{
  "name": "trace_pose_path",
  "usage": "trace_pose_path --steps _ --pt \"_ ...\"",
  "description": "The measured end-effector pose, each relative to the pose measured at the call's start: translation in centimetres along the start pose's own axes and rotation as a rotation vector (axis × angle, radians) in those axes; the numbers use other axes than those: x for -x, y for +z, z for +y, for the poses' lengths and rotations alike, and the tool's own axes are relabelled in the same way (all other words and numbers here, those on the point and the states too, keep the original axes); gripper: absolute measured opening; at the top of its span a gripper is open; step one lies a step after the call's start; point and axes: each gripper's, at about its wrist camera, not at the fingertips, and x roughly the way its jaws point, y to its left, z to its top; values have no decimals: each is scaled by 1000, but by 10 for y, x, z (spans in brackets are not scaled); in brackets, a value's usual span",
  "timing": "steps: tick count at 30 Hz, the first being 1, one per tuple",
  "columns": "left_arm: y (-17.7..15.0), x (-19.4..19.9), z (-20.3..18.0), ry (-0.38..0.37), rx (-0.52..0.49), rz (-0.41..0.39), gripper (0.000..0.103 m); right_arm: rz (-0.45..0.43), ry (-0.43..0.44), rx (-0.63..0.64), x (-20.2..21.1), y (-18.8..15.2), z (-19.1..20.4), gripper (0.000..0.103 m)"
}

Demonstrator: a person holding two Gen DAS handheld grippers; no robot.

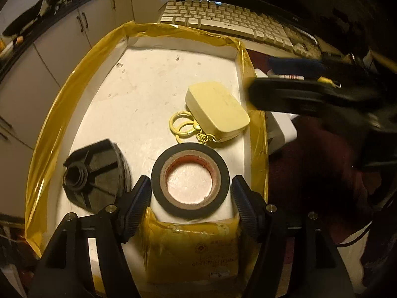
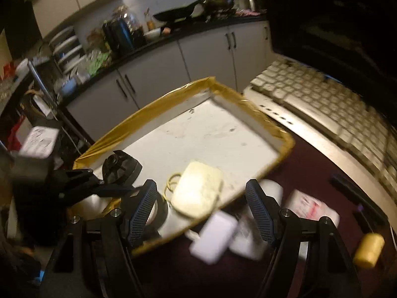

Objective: Organize rigid objects
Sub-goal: 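Open the right tool to drop the white case in the tray while left tool releases tape, then grasp the white charger plug with the right tool while left tool approaches white bottle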

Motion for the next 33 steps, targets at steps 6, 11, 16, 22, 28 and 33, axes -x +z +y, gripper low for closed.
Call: trace_pose_path --steps 6,11,16,22,28,33 --pt "1 19 2 -18 31 -54 67 -44 -16 -199 26 -39 -19 50" --pt "3 26 -5 -20 7 -70 67 -45 8 -290 20 -53 -19 33" --pt "1 21 -1 -10 14 -53 67 -11 11 -318 4 -54 -17 29" --pt "-1 20 1 -6 27 -47 67 -10 -8 -332 -5 -56 -19 29" --pt "6 27 -10 -22 21 -78 67 -66 -38 -333 32 -75 -26 25" --pt "18 31 -42 -80 -31 -104 67 -113 -136 -383 77 -106 -47 24"
